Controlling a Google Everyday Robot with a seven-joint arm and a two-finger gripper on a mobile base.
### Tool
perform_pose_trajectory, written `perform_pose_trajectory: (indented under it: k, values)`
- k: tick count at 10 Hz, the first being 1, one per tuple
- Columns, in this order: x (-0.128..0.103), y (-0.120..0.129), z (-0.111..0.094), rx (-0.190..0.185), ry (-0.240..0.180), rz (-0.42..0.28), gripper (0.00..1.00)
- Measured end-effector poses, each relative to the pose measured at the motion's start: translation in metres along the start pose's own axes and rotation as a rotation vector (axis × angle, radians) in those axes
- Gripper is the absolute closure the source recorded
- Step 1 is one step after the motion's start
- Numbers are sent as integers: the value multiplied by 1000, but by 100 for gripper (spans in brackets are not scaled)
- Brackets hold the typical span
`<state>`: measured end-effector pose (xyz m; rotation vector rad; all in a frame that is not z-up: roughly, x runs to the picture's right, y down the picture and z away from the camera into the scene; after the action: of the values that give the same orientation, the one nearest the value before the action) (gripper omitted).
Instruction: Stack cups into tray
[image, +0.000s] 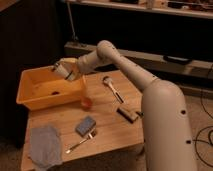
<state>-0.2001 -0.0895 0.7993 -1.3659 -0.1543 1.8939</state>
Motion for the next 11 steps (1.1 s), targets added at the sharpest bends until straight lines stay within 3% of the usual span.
perform_pose_trajectory:
  k: [2, 5, 8, 11]
  values:
    - [-2, -9, 10, 5, -6, 16, 21]
    - [-6, -23, 16, -6, -18, 45, 20]
    - [-4, -29, 20, -49, -11, 51, 20]
    - [-1, -32, 26, -53, -1, 36, 20]
